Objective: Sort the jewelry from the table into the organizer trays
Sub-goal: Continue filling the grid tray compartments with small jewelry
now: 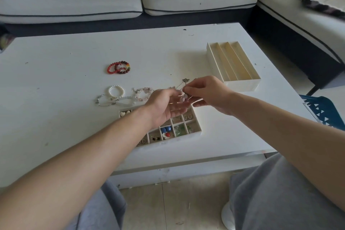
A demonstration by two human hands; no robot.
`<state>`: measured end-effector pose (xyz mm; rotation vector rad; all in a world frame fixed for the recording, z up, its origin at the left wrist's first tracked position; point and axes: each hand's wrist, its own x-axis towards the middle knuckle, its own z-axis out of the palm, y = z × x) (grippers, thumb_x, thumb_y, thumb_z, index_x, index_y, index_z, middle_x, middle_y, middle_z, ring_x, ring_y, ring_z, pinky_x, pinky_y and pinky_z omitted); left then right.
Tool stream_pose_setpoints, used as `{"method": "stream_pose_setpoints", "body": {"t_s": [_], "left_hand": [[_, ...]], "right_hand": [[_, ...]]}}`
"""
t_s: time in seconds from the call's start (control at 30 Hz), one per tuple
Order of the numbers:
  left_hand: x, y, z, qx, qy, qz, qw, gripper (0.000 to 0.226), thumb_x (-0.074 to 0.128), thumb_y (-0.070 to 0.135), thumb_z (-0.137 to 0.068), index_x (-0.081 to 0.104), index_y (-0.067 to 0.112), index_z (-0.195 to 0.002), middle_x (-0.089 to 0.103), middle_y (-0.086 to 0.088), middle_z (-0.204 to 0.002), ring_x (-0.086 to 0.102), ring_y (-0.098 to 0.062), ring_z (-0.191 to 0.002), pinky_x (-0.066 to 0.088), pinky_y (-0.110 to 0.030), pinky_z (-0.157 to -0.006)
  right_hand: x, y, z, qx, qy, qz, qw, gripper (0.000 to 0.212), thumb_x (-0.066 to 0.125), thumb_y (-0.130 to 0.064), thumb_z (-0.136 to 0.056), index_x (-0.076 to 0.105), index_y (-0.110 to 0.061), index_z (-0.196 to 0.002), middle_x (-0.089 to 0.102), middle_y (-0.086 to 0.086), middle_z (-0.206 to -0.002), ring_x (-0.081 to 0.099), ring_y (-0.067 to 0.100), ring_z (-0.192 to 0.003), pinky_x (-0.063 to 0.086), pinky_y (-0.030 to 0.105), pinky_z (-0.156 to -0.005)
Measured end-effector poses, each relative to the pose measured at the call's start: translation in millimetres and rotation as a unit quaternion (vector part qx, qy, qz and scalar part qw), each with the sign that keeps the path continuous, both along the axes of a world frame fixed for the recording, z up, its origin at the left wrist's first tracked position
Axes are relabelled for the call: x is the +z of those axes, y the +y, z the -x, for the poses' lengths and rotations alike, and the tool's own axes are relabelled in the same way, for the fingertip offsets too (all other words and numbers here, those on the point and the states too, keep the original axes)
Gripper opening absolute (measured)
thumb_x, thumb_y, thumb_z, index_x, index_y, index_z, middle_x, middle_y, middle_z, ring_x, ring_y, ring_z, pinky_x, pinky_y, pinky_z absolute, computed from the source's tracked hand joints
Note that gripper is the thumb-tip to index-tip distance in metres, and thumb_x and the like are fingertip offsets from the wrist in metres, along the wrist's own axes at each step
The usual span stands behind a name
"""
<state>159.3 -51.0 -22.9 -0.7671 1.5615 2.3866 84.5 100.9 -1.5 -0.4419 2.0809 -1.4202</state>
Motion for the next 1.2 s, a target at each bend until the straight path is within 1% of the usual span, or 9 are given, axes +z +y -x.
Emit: {"method": "stream_pose_setpoints", "body": {"t_s": [0.07,0.13,0.23,0.33,0.53,0.73,0.93,1.07,1.2], "left_hand": [[0,0,0,0.008,0.000,-0.034,0.999,0.026,0.049,0.006,-0.099,0.063,-0.008,-0.116,0.067,-0.023,-0.105,0.070,-0.034,-0.090,0.061,-0.035,-0.070],[-1,-1,0,0.006,0.005,-0.031,1.000,0.031,0.051,0.008,-0.100,0.062,-0.011,-0.121,0.066,-0.023,-0.104,0.069,-0.032,-0.089,0.061,-0.031,-0.065],[0,-2,1,-0.019,0.005,-0.023,1.000,0.025,0.055,0.009,-0.099,0.065,-0.005,-0.117,0.067,-0.014,-0.092,0.069,-0.022,-0.077,0.059,-0.027,-0.064],[0,-3,1,-0.042,0.005,-0.013,0.999,0.012,0.058,0.011,-0.098,0.065,0.004,-0.105,0.066,-0.007,-0.081,0.068,-0.017,-0.070,0.055,-0.026,-0.061],[-1,-6,1,-0.056,0.046,0.001,0.997,0.020,0.060,0.006,-0.098,0.066,-0.004,-0.116,0.067,-0.007,-0.077,0.065,-0.014,-0.068,0.055,-0.023,-0.060],[0,-5,0,-0.051,0.034,-0.007,0.998,0.010,0.058,0.007,-0.099,0.067,0.006,-0.104,0.065,-0.006,-0.075,0.064,-0.015,-0.066,0.053,-0.024,-0.060],[1,-5,-1,-0.089,0.017,-0.032,0.995,0.014,0.054,0.016,-0.098,0.063,0.005,-0.098,0.065,-0.013,-0.087,0.066,-0.023,-0.075,0.056,-0.028,-0.061],[0,-3,-2,-0.111,0.029,0.017,0.993,0.014,0.062,0.012,-0.097,0.065,0.002,-0.106,0.066,-0.013,-0.085,0.066,-0.020,-0.073,0.055,-0.024,-0.058],[-1,0,-3,-0.120,0.033,0.061,0.990,0.014,0.060,0.013,-0.100,0.065,0.002,-0.108,0.066,-0.010,-0.081,0.065,-0.019,-0.069,0.053,-0.022,-0.053]], "right_hand": [[0,2,0,0.005,0.009,-0.005,1.000,0.014,0.067,-0.014,-0.096,0.073,-0.001,-0.098,0.075,0.015,-0.090,0.073,0.019,-0.078,0.056,0.021,-0.060],[0,3,1,0.014,0.016,-0.018,1.000,0.010,0.069,-0.016,-0.095,0.074,-0.007,-0.096,0.075,0.006,-0.084,0.071,0.012,-0.073,0.059,0.025,-0.066],[1,5,2,0.025,0.011,-0.022,0.999,0.008,0.070,-0.016,-0.095,0.075,-0.010,-0.096,0.075,0.000,-0.080,0.070,0.007,-0.069,0.059,0.029,-0.073],[2,5,2,0.022,0.009,-0.014,1.000,0.008,0.069,-0.013,-0.095,0.075,-0.008,-0.098,0.074,-0.001,-0.079,0.069,0.005,-0.066,0.059,0.028,-0.071],[7,6,2,0.013,-0.013,0.017,1.000,0.011,0.067,-0.010,-0.096,0.074,-0.004,-0.101,0.072,-0.004,-0.074,0.069,0.005,-0.064,0.059,0.023,-0.068],[4,5,2,0.009,0.007,0.007,1.000,0.008,0.066,-0.008,-0.096,0.074,-0.009,-0.098,0.070,-0.010,-0.069,0.067,0.002,-0.062,0.058,0.025,-0.068],[5,6,2,0.025,-0.008,0.009,1.000,0.008,0.068,-0.012,-0.096,0.076,-0.010,-0.097,0.075,0.000,-0.082,0.067,0.005,-0.066,0.058,0.029,-0.074],[1,8,6,0.015,-0.007,0.005,1.000,0.012,0.070,-0.015,-0.094,0.076,-0.006,-0.100,0.072,0.002,-0.080,0.067,0.007,-0.067,0.058,0.031,-0.078],[-2,11,9,0.015,-0.019,0.016,1.000,0.011,0.072,-0.013,-0.093,0.075,-0.007,-0.101,0.073,0.008,-0.085,0.068,0.012,-0.074,0.059,0.031,-0.080]]}}
